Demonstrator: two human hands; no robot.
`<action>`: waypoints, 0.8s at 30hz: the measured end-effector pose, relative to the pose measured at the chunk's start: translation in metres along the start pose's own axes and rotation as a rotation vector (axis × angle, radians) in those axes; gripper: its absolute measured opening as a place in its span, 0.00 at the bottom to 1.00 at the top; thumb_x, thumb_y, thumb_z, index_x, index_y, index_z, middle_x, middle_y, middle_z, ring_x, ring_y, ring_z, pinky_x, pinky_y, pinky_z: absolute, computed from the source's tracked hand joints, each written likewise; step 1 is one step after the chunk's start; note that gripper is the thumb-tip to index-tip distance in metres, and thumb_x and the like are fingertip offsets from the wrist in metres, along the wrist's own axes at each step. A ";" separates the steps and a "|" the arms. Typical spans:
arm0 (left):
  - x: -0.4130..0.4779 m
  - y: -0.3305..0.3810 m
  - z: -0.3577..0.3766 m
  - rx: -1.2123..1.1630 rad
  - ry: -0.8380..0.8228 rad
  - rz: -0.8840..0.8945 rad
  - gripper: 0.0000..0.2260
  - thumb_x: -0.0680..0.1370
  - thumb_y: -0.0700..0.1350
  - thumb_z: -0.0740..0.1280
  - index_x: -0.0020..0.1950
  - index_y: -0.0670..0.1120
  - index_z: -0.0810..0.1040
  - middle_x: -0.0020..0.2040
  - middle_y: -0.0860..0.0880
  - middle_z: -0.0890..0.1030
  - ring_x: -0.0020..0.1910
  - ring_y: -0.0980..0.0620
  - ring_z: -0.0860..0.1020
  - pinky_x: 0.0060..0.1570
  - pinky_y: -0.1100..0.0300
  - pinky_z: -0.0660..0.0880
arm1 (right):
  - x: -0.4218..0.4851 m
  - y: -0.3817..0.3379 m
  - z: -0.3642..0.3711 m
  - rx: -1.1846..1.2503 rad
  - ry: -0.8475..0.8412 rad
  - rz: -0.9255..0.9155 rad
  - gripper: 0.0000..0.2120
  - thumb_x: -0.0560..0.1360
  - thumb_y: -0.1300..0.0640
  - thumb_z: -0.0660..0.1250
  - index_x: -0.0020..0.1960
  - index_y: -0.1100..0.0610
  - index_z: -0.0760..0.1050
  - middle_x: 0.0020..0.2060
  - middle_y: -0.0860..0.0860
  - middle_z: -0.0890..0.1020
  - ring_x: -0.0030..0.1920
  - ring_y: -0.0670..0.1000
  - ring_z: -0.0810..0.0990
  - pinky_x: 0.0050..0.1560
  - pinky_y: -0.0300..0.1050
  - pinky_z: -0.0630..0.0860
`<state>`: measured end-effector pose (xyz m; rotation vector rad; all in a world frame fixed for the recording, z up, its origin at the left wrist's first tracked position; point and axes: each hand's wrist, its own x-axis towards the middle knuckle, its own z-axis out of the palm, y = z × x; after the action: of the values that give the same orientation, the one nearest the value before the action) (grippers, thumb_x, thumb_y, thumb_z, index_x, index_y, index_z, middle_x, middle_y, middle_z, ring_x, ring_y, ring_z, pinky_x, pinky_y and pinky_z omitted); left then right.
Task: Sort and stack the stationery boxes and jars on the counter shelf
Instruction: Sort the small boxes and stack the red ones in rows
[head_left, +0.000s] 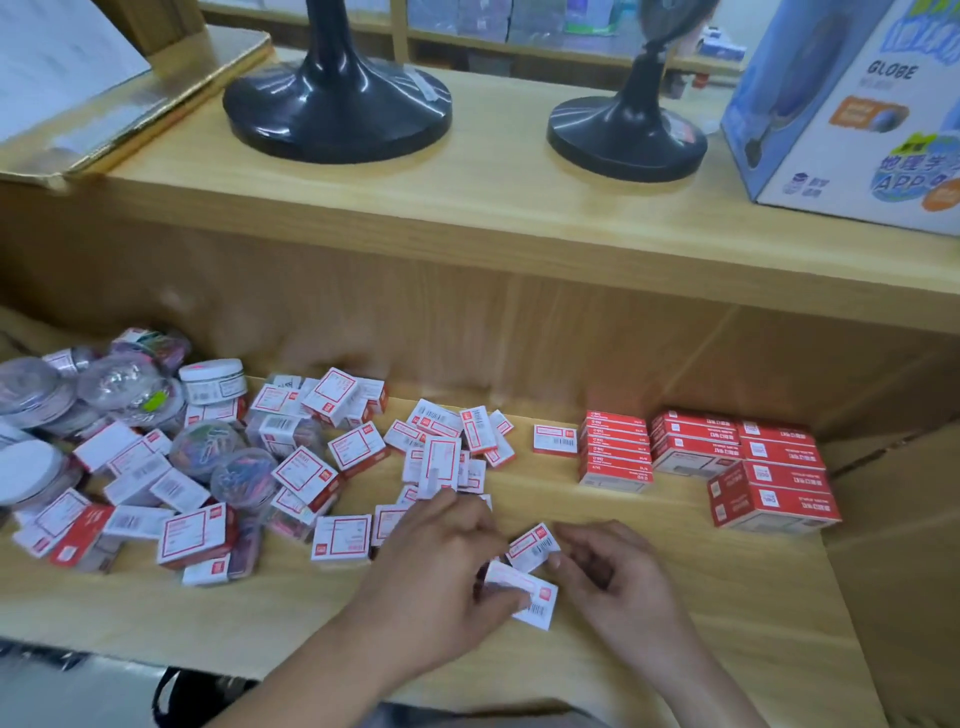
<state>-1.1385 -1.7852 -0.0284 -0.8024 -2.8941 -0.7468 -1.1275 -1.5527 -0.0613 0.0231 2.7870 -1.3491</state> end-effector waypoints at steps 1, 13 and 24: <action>-0.002 0.002 0.003 -0.007 0.012 -0.011 0.14 0.73 0.63 0.69 0.44 0.54 0.82 0.47 0.58 0.77 0.48 0.54 0.73 0.47 0.56 0.74 | 0.000 -0.001 0.000 0.008 0.004 0.009 0.14 0.70 0.41 0.72 0.54 0.42 0.84 0.38 0.44 0.78 0.38 0.48 0.79 0.41 0.45 0.78; 0.129 -0.017 0.003 0.218 -0.083 0.002 0.12 0.79 0.54 0.67 0.57 0.49 0.81 0.53 0.49 0.79 0.55 0.45 0.78 0.51 0.51 0.74 | 0.033 -0.045 -0.038 0.049 0.068 0.058 0.17 0.77 0.50 0.71 0.35 0.60 0.77 0.27 0.56 0.71 0.29 0.44 0.65 0.30 0.43 0.62; 0.132 -0.041 0.035 0.136 0.035 0.000 0.28 0.78 0.66 0.53 0.47 0.51 0.87 0.43 0.52 0.81 0.46 0.46 0.78 0.49 0.51 0.74 | 0.069 -0.047 -0.065 -0.476 0.167 0.002 0.07 0.72 0.43 0.72 0.47 0.44 0.82 0.38 0.40 0.83 0.44 0.47 0.82 0.42 0.45 0.78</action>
<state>-1.2700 -1.7377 -0.0551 -0.7662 -2.8765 -0.5503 -1.2006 -1.5315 0.0130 0.1256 3.1674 -0.6788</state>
